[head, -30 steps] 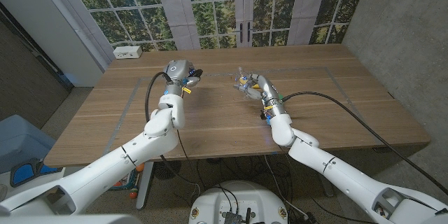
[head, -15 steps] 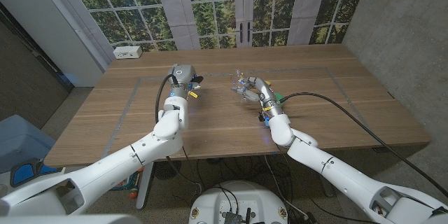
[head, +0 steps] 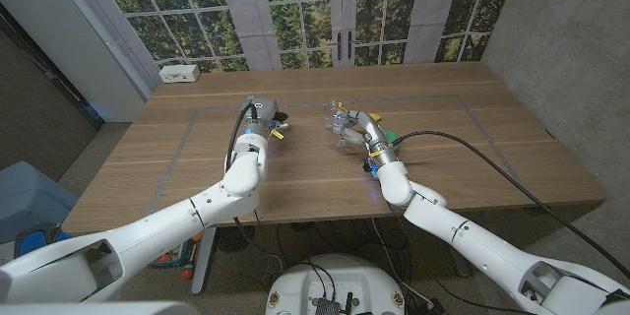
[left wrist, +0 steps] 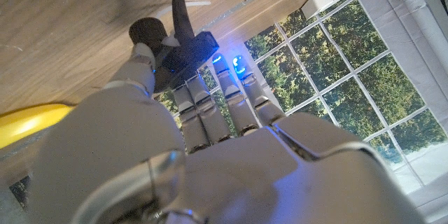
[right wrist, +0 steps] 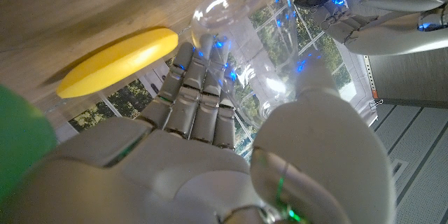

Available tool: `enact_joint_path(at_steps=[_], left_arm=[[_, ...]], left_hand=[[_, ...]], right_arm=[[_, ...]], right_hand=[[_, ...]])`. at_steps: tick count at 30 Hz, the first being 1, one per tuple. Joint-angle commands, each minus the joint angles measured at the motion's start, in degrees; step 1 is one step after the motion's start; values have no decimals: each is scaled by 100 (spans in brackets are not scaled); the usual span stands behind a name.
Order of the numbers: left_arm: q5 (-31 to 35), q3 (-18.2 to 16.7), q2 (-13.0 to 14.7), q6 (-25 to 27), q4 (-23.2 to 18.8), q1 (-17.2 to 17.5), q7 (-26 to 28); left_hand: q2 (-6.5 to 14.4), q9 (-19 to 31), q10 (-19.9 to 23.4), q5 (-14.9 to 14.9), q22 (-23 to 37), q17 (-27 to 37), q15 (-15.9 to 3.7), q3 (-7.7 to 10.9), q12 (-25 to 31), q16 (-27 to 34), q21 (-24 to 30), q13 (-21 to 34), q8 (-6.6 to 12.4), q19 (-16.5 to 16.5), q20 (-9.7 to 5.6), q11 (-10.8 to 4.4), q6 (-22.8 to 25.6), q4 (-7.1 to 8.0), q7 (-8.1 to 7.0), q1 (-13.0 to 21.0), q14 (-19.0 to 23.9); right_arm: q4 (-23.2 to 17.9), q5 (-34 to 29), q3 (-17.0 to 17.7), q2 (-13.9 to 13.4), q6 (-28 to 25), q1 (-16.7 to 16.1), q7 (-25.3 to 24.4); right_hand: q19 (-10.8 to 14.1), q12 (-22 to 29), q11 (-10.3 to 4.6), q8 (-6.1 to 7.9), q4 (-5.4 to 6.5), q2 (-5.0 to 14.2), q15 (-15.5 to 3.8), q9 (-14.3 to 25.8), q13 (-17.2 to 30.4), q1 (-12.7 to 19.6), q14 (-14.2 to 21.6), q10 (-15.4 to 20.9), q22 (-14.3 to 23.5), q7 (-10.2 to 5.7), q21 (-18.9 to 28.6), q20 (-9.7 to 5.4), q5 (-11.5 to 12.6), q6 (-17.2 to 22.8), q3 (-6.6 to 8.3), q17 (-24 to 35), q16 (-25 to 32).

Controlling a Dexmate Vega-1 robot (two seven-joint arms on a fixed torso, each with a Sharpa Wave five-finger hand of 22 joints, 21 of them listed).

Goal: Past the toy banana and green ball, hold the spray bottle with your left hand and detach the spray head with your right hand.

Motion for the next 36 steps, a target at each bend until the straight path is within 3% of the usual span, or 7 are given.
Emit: enact_joint_path(at_steps=[1, 6, 15, 19, 25, 32, 36], left_arm=[[586, 264, 76, 27, -13, -297, -1152], [694, 142, 41, 5, -48, -216, -1201], [431, -298, 52, -331, -217, 123, -562], [394, -411, 48, -448, -253, 233, -255], [326, -530, 56, -632, -289, 315, -10], [282, -622, 42, -772, -301, 379, 172], [287, -655, 40, -819, -308, 413, 249]], left_hand=[[-349, -7, -1031, -5, 20, -185, -901, -147, -177, -155, -344, -292, -446, -208, 133, 27, -479, 35, -97, -555, -510], [-450, -6, -1852, 5, 28, -279, -754, -259, -170, -186, -643, -505, -698, -432, 273, 130, -1205, 45, -153, -927, -1099], [-381, -9, -2636, 14, 35, -320, -578, -285, -182, -149, -875, -640, -741, -568, 376, 404, -1927, 113, -144, -1287, -1394], [-374, -10, -2704, 14, 35, -323, -570, -285, -184, -146, -890, -648, -731, -570, 385, 435, -1954, 117, -150, -1316, -1408], [-351, -10, -2685, 17, 36, -326, -570, -278, -147, -124, -903, -658, -702, -553, 390, 412, -1944, 124, -143, -1350, -1383], [-335, -11, -2613, 21, 37, -340, -626, -260, -90, -94, -919, -676, -632, -503, 375, 390, -1823, 106, -128, -1371, -1329], [-333, -12, -2590, 22, 37, -346, -635, -251, -75, -85, -925, -682, -612, -485, 377, 384, -1783, 94, -112, -1371, -1307]], right_arm=[[65, 74, -17, 9, -30, 23, 104], [154, 78, -50, 38, -145, 61, 137], [261, 86, -104, 54, -327, 125, 167], [461, 81, -100, 147, -180, 121, -81], [946, -272, -160, 389, 130, 112, -1011], [1755, -851, -367, 676, 463, 286, -2248], [1851, -1083, -524, 647, 243, 371, -2394]], right_hand=[[-26, -29, -1025, -4, 78, 823, -917, 18, 18, 602, -333, 923, 22, -1560, -7, -629, 2, 1519, 54, -13, -18], [-29, -75, -1024, -1, 67, 808, -923, 15, -15, 606, -332, 907, 21, -1577, -10, -619, 4, 1548, 50, -42, -39], [-202, -393, -979, -1, 52, 732, -872, 0, 48, 582, -551, 238, 21, -1626, -74, -532, 5, 1668, -18, -106, -149], [-310, -631, -979, -33, 43, 710, -879, -11, 97, 589, -752, -310, 21, -1646, -119, -527, 20, 1715, -60, -126, -221], [-490, -1073, -1115, -146, 68, 660, -849, -34, 29, 537, -1262, -1244, 24, -1781, -195, -533, 43, 1810, -199, -123, -353], [-528, -1154, -1167, -196, 80, 662, -846, -46, -41, 520, -1387, -1441, 21, -1829, -220, -500, 48, 1853, -244, -110, -364], [-507, -1148, -1151, -208, 85, 669, -847, -50, -61, 515, -1393, -1432, 19, -1819, -216, -454, 48, 1870, -256, -97, -348]])
